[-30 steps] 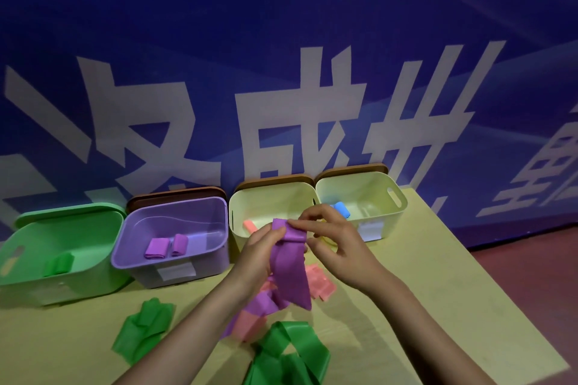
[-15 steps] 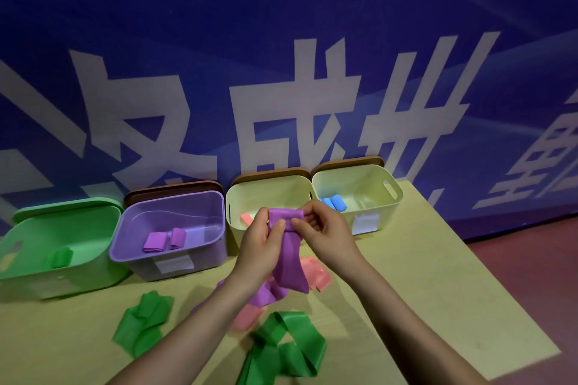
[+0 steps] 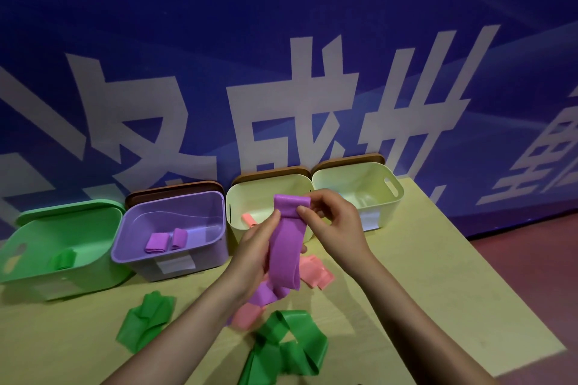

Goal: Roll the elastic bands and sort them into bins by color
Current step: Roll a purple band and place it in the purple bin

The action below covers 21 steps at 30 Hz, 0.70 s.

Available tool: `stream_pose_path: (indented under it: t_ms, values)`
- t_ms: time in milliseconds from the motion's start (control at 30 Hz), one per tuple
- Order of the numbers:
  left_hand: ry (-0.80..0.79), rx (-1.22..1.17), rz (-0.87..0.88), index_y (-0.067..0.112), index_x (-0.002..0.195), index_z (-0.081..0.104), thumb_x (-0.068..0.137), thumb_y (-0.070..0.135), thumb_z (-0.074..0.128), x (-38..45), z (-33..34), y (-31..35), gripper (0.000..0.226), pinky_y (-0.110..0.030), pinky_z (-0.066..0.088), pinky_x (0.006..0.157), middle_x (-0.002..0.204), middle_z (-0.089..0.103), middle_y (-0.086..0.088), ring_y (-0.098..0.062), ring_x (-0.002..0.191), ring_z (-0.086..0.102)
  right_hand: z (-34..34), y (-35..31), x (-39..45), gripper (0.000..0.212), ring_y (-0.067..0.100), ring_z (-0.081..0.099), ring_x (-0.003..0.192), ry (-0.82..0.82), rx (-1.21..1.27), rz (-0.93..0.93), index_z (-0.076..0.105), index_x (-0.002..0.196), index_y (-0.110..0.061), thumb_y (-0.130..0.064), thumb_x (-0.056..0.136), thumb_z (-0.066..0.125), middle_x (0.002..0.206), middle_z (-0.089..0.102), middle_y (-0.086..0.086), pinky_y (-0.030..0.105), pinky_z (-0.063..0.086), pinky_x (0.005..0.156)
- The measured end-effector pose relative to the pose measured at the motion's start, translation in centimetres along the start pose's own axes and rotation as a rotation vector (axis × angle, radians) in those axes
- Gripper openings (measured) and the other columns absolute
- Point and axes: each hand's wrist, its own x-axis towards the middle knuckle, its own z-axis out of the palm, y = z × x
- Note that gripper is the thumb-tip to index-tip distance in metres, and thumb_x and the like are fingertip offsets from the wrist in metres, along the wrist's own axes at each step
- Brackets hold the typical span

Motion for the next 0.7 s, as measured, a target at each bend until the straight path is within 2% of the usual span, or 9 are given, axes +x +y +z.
stream_pose_path:
  t_ms: [67,233,300,400,467,533,600,700]
  values:
    - [-0.007,0.016,-0.012,0.007,0.103,0.064,0.096,0.035,0.047,-0.2,0.2,-0.1,0.034,-0.028,0.05,0.054,0.068,0.069,-0.012,-0.018,0.056,0.065,0.0,0.1,-0.1,0.004,0.007,0.052,0.071,0.009,-0.017,-0.013,0.067,0.086,-0.009,-0.007,0.083,0.068,0.079,0.061,-0.001,0.018,0.044,0.066]
    - [0.037,0.045,0.036,0.011,0.106,0.065,0.095,0.035,0.05,0.2,0.5,-0.8,0.03,-0.037,0.05,0.068,0.071,0.069,-0.008,-0.02,0.065,0.068,0.0,0.2,0.0,0.005,0.01,0.053,0.074,0.009,-0.07,-0.083,0.068,0.089,-0.007,-0.007,0.084,0.068,0.081,0.06,-0.001,0.013,0.042,0.067]
    - [0.046,0.043,0.044,0.016,0.106,0.067,0.091,0.045,0.05,0.4,0.7,-0.9,0.037,-0.036,0.05,0.068,0.081,0.072,-0.011,-0.021,0.069,0.068,-0.2,0.3,-0.1,0.007,0.008,0.053,0.074,0.0,-0.106,-0.143,0.069,0.091,-0.01,-0.01,0.084,0.067,0.081,0.059,-0.003,0.011,0.041,0.068]
    - [0.021,0.065,0.076,0.024,0.106,0.072,0.077,0.067,0.059,0.7,0.9,-0.7,0.054,-0.042,0.047,0.081,0.108,0.07,-0.014,-0.025,0.092,0.065,-0.4,0.6,0.0,0.014,0.003,0.052,0.076,-0.033,-0.19,-0.242,0.071,0.097,-0.013,-0.009,0.084,0.067,0.082,0.055,-0.012,0.011,0.04,0.07]
    - [0.04,0.056,0.08,0.027,0.1,0.074,0.071,0.071,0.063,0.8,1.1,-0.7,0.054,-0.043,0.047,0.087,0.109,0.07,-0.011,-0.028,0.098,0.063,-0.6,0.7,0.2,0.018,0.003,0.052,0.08,-0.075,-0.276,-0.313,0.071,0.103,-0.014,-0.014,0.086,0.065,0.085,0.056,-0.011,0.015,0.043,0.071]
    - [0.064,0.006,0.045,0.026,0.091,0.075,0.069,0.063,0.063,0.9,1.0,-0.7,0.045,-0.036,0.048,0.071,0.095,0.069,-0.01,-0.023,0.082,0.062,-0.9,1.1,0.3,0.023,0.009,0.055,0.085,-0.14,-0.337,-0.367,0.07,0.109,-0.015,-0.02,0.09,0.059,0.091,0.06,-0.004,0.02,0.046,0.073]
    - [0.062,-0.033,0.006,0.022,0.091,0.073,0.08,0.051,0.06,1.0,0.9,-0.7,0.034,-0.029,0.046,0.056,0.085,0.063,-0.009,-0.019,0.068,0.058,-1.2,1.4,0.2,0.029,0.009,0.056,0.091,-0.2,-0.315,-0.353,0.069,0.114,-0.015,-0.022,0.091,0.053,0.097,0.062,-0.002,0.021,0.046,0.077]
    - [0.116,0.019,0.02,0.013,0.102,0.067,0.091,0.036,0.057,1.4,0.5,-0.8,0.028,-0.026,0.044,0.052,0.084,0.06,-0.01,-0.019,0.067,0.056,-1.3,1.4,-0.1,0.033,0.005,0.056,0.102,-0.243,-0.162,-0.204,0.067,0.118,-0.015,-0.025,0.093,0.047,0.107,0.062,-0.002,0.016,0.044,0.085]
